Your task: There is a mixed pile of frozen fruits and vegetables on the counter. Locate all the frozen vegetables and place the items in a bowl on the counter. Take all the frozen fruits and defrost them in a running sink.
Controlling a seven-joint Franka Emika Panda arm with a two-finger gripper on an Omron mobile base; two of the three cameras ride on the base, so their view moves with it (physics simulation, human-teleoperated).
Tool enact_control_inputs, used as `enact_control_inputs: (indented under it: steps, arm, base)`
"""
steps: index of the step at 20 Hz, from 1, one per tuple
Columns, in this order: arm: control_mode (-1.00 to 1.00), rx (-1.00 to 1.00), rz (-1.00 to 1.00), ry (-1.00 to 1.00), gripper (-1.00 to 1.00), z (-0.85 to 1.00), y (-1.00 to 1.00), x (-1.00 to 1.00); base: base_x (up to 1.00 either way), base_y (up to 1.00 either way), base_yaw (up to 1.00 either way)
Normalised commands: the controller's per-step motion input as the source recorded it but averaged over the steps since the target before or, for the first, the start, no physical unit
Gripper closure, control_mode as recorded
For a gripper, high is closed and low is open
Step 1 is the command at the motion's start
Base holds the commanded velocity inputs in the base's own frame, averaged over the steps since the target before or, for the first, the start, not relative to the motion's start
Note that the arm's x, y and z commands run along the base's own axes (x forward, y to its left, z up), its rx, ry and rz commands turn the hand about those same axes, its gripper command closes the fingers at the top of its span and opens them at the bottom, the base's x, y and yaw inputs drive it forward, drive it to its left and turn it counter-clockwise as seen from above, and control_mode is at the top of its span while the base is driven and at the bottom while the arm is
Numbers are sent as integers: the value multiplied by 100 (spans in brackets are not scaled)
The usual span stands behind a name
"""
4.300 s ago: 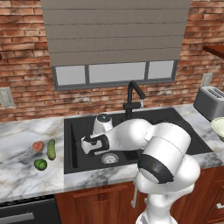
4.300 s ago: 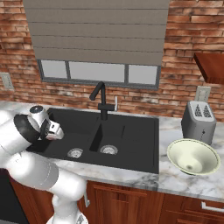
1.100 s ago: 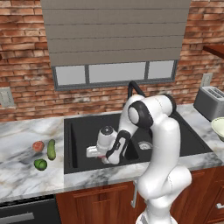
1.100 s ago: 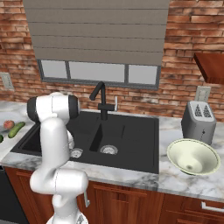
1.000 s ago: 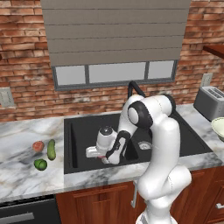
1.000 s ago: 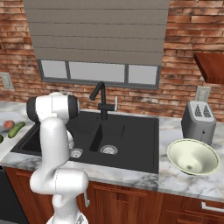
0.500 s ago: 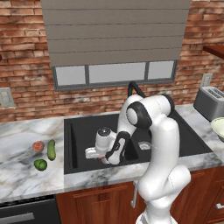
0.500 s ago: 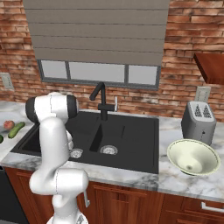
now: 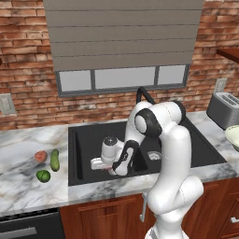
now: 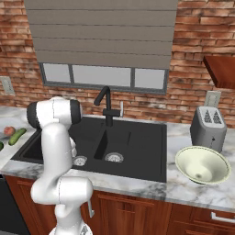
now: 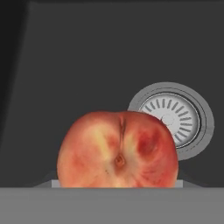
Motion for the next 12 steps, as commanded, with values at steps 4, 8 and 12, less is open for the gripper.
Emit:
enact_control_inputs:
  steps: [4, 8, 12]
  arm:
    - [-100, 3, 0, 0, -100, -8, 0, 15]
    - [-100, 3, 0, 0, -100, -2, 0, 6]
    - [-100, 2, 0, 0, -100, 0, 0, 3]
  base:
    - [0, 0, 0]
    - [0, 0, 0]
    - [0, 0, 0]
